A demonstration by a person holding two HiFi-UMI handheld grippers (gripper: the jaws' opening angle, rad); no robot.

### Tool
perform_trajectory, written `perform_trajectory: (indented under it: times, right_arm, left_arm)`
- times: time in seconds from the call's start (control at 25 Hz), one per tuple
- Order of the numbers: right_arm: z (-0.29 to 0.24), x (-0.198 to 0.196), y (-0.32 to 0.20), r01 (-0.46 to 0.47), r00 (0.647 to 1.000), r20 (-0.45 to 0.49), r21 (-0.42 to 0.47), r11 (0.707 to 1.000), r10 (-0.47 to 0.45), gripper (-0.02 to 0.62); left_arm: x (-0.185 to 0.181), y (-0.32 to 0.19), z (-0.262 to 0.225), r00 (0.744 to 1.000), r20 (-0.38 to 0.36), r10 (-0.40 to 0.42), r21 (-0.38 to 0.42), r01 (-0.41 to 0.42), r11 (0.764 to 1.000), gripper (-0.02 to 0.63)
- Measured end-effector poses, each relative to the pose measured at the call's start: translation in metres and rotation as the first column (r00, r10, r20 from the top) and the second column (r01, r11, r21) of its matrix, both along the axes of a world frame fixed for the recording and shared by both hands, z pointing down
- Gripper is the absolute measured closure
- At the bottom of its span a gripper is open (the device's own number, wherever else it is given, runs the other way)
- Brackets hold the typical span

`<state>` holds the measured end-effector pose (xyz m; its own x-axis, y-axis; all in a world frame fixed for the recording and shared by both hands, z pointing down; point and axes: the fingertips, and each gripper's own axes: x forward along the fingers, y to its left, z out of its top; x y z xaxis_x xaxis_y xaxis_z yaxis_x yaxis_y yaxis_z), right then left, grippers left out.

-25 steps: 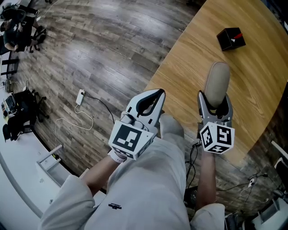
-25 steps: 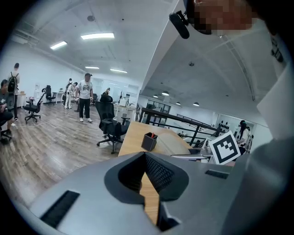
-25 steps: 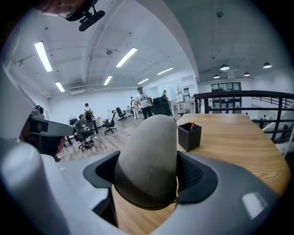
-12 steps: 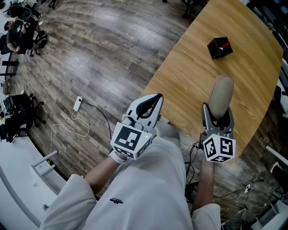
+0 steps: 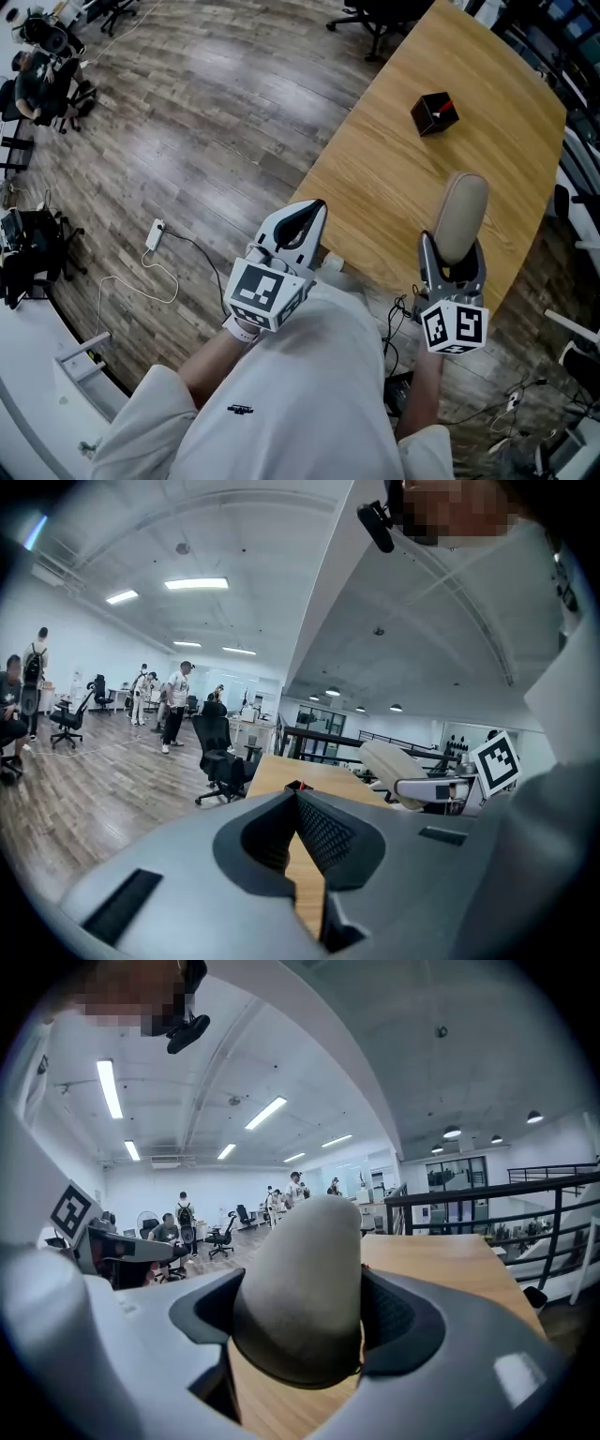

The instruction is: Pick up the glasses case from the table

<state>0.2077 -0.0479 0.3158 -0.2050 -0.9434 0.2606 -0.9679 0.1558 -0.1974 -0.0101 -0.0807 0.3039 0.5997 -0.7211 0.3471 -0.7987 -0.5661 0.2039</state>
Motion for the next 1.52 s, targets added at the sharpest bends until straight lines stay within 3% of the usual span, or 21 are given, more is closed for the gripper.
perform_trajectory:
  times: [0.68,1.0,1.52]
  right_arm:
    - [-0.054,0.018,0.049,-0.063,0.998,0.0,0.084,0.995,0.063,0.209]
    - [-0.053,0.021,0.054,-0.071,0.997,-0.038,0.078,0.994,0.074,0.209]
    - [-0.047,0.017,0.053,-0.067,0.998,-0.02,0.05,0.997,0.068,0.209]
  left_arm:
    - [-0.007,0.015,-0.031,0.999,-0.04,-0.005,0.061,0.007,0.998,0.6]
    - [-0.002,0.02,-0.033,0.999,-0.042,0.018,0.059,-0.015,0.998,0.6]
    - [0.004,0.021,-0.03,0.998,-0.042,0.05,0.049,-0.048,0.998,0.6]
